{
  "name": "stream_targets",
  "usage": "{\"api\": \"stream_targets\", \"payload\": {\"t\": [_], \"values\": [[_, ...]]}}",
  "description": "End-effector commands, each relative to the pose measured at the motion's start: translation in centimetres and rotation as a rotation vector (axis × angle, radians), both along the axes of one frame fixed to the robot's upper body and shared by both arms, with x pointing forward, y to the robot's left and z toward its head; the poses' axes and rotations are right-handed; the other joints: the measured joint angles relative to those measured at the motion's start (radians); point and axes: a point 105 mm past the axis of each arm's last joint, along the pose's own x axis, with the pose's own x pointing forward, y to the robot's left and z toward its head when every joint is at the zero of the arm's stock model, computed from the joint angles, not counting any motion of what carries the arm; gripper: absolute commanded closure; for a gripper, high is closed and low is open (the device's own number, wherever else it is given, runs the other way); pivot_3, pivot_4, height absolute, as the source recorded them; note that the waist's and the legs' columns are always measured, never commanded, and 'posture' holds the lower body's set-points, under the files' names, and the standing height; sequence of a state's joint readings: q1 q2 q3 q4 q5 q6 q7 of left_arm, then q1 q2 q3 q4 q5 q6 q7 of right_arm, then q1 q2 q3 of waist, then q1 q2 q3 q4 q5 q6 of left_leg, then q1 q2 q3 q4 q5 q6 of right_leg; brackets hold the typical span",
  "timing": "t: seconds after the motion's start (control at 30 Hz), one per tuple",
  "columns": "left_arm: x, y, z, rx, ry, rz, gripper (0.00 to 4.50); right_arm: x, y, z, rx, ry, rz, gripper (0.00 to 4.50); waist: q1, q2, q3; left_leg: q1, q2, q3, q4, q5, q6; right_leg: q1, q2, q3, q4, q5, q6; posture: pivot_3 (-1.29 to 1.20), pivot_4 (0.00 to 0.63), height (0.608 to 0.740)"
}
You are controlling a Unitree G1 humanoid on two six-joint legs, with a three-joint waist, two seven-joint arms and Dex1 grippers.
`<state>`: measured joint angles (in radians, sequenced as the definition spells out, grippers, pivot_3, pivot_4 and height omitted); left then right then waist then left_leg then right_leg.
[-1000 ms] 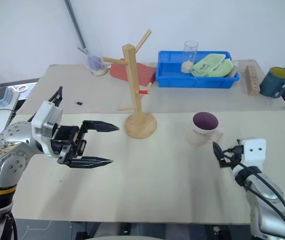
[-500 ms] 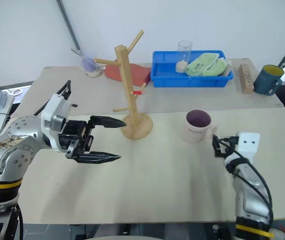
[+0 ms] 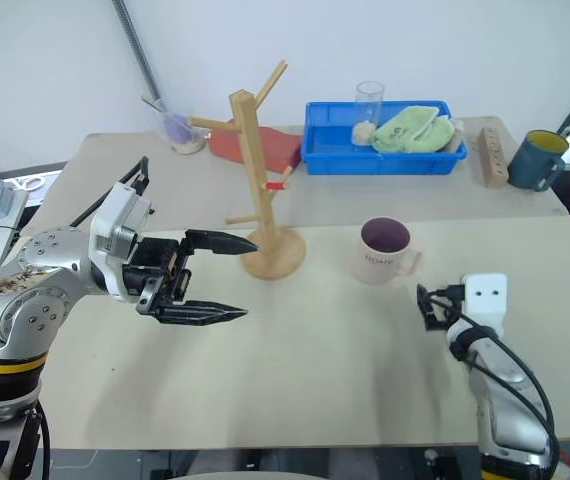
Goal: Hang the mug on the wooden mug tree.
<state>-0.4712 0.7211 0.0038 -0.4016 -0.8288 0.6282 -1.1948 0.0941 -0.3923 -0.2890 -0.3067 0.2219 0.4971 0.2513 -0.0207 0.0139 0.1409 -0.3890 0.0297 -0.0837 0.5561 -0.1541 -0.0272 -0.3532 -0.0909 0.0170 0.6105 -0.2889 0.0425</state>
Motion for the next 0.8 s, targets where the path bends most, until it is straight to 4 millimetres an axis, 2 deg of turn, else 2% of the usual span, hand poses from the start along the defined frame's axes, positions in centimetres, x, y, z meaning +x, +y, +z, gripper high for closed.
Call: {"api": "stream_targets", "payload": {"t": [0.03,0.8], "values": [[-0.4,-0.4,0.9,-0.015,-0.034,-0.028,0.0,0.9,1.2,2.3,0.018,-0.096,0.018,0.01,-0.004,0.0,0.0,0.0,0.001,0.0,0.0,-0.002,-0.003,0.0,0.0,0.0,0.0,0.0,0.0,0.0,0.15,0.74],[-0.3,0.1,0.6,-0.013,-0.033,-0.005,0.0,5.3,1.5,2.9,0.111,-0.201,-0.048,0.01,-0.001,-0.001,0.0,0.0,0.004,0.003,0.0,0.001,0.002,0.0,0.003,0.001,0.0,0.0,-0.001,0.0,0.15,0.74]]}}
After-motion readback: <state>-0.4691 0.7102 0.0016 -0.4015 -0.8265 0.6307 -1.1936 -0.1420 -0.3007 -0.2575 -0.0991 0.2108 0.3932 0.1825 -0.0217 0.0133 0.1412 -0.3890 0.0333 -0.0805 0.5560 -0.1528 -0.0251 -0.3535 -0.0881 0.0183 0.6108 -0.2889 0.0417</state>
